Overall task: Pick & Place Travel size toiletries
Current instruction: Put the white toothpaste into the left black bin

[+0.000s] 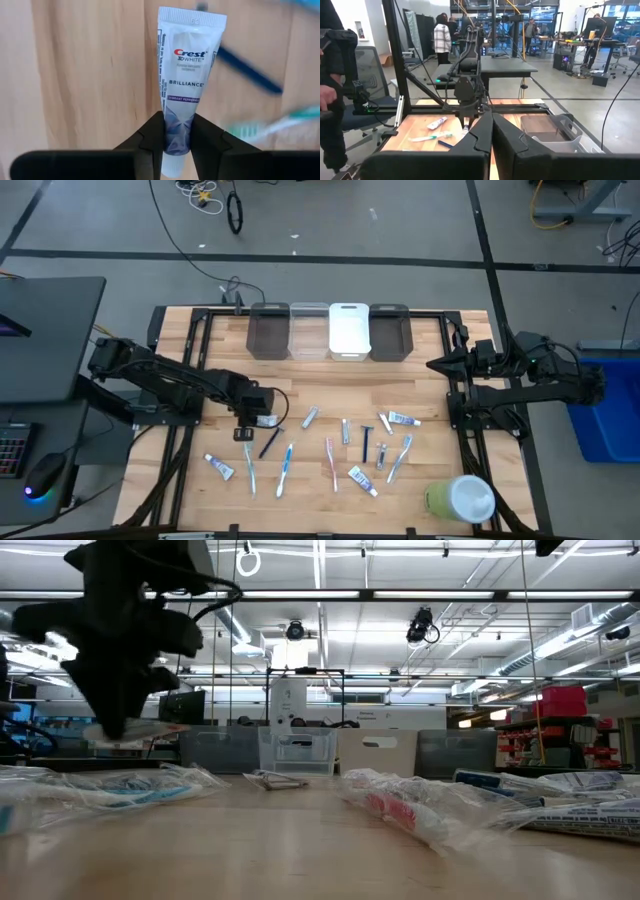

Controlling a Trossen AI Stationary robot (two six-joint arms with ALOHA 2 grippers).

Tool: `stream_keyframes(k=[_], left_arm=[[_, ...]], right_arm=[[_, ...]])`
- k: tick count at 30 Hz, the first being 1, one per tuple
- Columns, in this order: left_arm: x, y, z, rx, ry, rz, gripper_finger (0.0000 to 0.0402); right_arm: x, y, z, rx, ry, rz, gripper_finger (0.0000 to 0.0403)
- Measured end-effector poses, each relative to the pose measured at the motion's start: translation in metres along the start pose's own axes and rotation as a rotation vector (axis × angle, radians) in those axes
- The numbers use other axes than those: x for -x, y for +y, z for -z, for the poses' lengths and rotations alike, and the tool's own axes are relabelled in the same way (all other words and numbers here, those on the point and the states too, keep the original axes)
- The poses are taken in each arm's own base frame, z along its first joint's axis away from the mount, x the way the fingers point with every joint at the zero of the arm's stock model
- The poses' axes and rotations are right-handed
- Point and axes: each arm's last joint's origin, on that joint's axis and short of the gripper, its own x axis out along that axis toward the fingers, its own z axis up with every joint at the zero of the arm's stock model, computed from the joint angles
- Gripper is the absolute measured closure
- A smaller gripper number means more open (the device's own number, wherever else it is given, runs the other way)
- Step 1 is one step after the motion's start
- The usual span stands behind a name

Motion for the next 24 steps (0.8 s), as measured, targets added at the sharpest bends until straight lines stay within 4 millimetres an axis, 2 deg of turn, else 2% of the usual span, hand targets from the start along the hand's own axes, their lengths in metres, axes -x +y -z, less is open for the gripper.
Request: stream_keyframes(k=[20, 24], left_arm=[[0.023, 0.0, -0.021, 0.051, -0.106, -0.057, 0.0315], [0.036, 0.006, -0.026, 0.069, -0.124, -0.082, 0.0317]], right_arm=[[0.0, 0.0, 0.0, 0.0, 0.0, 0.0, 0.039], [0.0, 0.0, 0.0, 0.0, 0.0, 0.0, 0.0389]])
